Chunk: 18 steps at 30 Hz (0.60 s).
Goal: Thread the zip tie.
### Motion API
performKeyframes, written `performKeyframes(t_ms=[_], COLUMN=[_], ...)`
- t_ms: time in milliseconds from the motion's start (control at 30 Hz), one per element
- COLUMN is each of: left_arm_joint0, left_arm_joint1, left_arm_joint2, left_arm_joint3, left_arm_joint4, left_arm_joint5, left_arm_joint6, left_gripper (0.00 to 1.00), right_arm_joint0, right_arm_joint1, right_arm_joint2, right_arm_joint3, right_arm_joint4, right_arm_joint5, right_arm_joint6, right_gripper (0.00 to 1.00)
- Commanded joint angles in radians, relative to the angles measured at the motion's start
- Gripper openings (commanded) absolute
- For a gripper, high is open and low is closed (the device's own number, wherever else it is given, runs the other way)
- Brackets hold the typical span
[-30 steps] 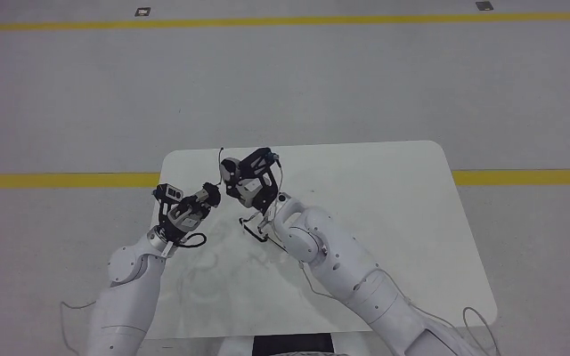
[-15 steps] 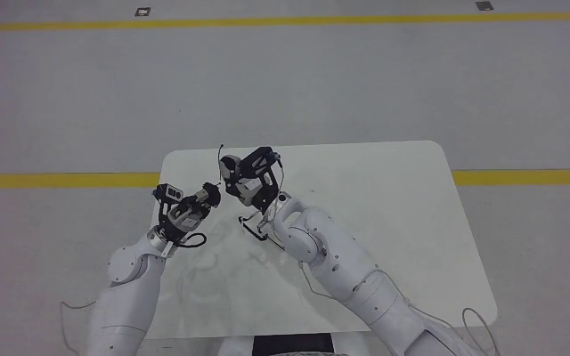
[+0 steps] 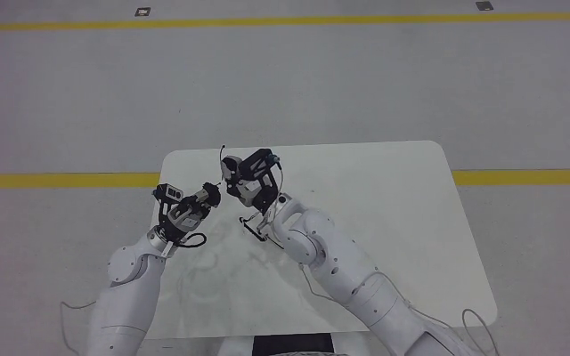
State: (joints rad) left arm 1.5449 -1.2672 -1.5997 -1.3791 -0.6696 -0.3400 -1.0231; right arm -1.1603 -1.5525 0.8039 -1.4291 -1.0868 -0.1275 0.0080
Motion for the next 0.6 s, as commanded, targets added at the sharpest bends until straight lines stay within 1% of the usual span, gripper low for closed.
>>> performKeyframes(t_ms=[0,133,233,333,400,433,567], left_arm_joint0=[0.0,0.0,-0.005,-0.013,-0.021,-0.023,-0.032], left_arm_joint1=[0.0,0.002,0.006,0.009,0.01,0.009,-0.001], left_arm_joint2=[0.0,0.01,0.007,-0.006,-0.021,-0.027,-0.042], left_arm_joint3=[0.0,-0.013,-0.008,-0.004,-0.004,-0.003,0.011], left_arm_joint4=[0.0,0.006,0.001,0.015,0.039,0.045,0.021], left_arm_joint5=[0.0,0.009,0.0,0.0,0.0,0.0,0.0], left_arm_joint6=[0.0,0.027,0.009,-0.024,-0.049,-0.058,-0.097], left_gripper=[0.0,0.0,0.0,0.0,0.0,0.0,0.0], right_arm_joint0=[-0.002,-0.006,-0.009,-0.016,-0.021,-0.023,-0.029], right_arm_joint1=[-0.002,-0.007,-0.008,-0.009,-0.008,-0.008,-0.007], right_arm_joint2=[-0.003,-0.003,0.003,0.01,0.016,0.018,0.027], right_arm_joint3=[0.0,0.0,-0.003,-0.009,-0.013,-0.015,-0.02], right_arm_joint4=[-0.01,-0.02,-0.019,-0.002,0.007,0.013,0.03], right_arm_joint5=[0.019,0.055,0.062,0.05,0.038,0.031,0.005], right_arm_joint6=[-0.011,-0.038,-0.048,-0.053,-0.05,-0.05,-0.041], right_gripper=[0.0,0.0,0.0,0.0,0.0,0.0,0.0])
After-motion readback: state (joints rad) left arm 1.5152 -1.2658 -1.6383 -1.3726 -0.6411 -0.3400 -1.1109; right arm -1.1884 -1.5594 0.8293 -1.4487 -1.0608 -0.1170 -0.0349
